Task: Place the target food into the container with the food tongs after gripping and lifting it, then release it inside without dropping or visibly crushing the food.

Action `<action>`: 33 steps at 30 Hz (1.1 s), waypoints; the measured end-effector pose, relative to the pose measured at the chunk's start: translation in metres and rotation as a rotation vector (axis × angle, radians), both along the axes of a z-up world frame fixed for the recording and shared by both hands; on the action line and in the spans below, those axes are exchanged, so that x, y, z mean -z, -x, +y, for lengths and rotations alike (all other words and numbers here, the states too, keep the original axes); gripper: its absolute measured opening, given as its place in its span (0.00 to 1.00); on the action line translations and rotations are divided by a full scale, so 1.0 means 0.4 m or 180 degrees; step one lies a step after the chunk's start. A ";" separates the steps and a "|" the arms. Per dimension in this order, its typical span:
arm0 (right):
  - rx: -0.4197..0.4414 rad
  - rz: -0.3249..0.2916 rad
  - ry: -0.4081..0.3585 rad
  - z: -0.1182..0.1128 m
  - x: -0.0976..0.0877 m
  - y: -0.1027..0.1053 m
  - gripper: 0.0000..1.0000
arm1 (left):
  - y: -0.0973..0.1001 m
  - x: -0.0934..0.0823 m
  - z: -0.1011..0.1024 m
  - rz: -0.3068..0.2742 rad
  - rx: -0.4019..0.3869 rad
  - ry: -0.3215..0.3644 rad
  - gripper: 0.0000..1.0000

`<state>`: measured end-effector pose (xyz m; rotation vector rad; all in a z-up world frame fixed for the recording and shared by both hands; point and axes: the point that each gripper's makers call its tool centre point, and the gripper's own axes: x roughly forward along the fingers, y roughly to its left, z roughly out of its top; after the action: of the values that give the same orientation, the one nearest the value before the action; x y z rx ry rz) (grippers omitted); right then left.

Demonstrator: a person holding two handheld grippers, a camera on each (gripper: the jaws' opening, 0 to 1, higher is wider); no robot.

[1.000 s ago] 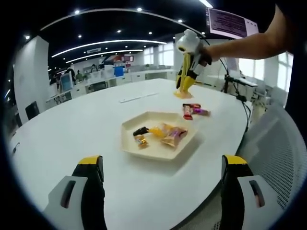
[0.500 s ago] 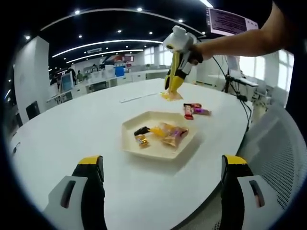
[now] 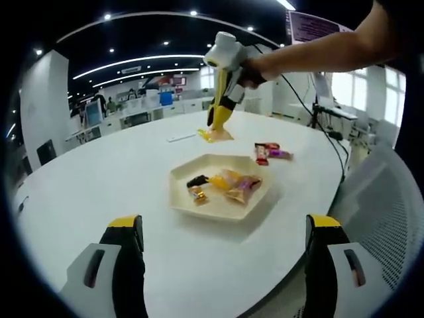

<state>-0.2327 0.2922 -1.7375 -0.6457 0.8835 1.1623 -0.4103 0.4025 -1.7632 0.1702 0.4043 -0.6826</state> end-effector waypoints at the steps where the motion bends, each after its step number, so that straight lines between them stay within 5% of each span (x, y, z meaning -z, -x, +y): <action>1: -0.0002 -0.0002 -0.0005 0.002 -0.005 -0.002 0.24 | -0.001 -0.001 0.001 -0.0004 -0.0005 0.0004 0.98; 16: 0.0083 -0.0130 -0.0185 0.013 -0.026 0.002 0.28 | -0.001 -0.007 -0.005 -0.0031 0.0023 0.0061 0.99; 33: 0.0351 -0.0594 -0.0610 -0.076 -0.190 0.001 0.28 | -0.004 -0.029 -0.003 -0.0202 0.0017 0.0065 0.99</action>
<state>-0.2332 0.2619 -1.6616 -0.5324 0.6332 1.0540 -0.4089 0.4014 -1.7515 0.1733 0.3363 -0.6845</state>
